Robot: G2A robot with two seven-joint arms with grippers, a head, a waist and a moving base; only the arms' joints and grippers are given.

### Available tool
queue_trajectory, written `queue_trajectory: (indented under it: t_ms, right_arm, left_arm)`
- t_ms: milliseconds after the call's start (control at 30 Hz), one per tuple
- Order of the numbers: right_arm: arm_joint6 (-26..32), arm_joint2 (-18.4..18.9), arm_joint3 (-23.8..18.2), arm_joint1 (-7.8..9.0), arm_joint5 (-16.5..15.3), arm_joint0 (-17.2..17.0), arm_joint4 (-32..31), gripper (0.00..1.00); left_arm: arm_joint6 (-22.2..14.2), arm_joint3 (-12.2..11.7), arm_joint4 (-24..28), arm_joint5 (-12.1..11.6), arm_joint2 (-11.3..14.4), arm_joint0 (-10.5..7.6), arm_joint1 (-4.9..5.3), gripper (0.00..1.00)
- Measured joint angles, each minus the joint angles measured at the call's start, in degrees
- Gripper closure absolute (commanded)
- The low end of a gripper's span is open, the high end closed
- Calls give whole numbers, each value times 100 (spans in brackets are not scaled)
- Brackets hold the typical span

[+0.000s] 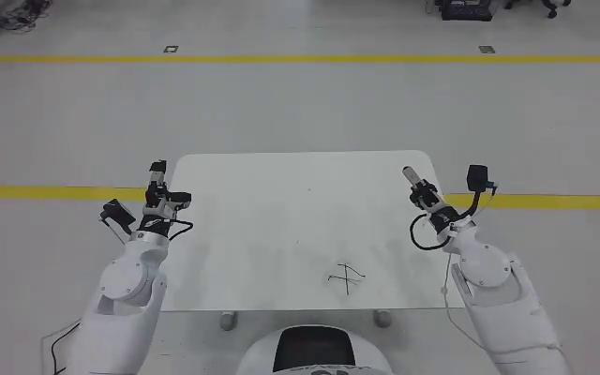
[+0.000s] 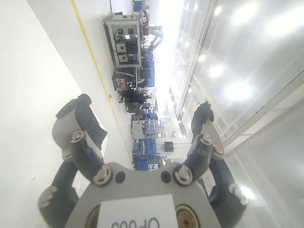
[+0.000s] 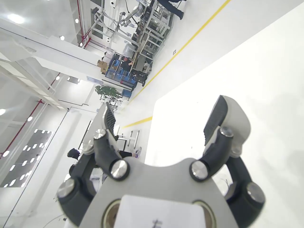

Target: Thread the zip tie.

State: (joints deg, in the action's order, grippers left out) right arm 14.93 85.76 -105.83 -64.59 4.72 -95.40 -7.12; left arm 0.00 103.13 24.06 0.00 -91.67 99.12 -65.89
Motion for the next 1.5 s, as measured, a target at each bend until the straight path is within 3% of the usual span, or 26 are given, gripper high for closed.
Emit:
queue_trajectory:
  t_ms: [367,767,967,1133,1500]
  right_arm:
    - [1062,-312,-22,72,-168,329,-1164,0]
    - [1175,-363,-66,95,-257,354,-1271,0]
    - [2315,-550,-117,175,-523,724,-2377,0]
    - [3177,-924,-42,209,-655,1087,-3185,0]
    - [3036,-962,-27,207,-644,1101,-3315,0]
  left_arm:
    - [0,0,0,0,0,0,0,0]
    - [0,0,0,0,0,0,0,0]
    - [0,0,0,0,0,0,0,0]
    - [0,0,0,0,0,0,0,0]
    - [0,0,0,0,0,0,0,0]
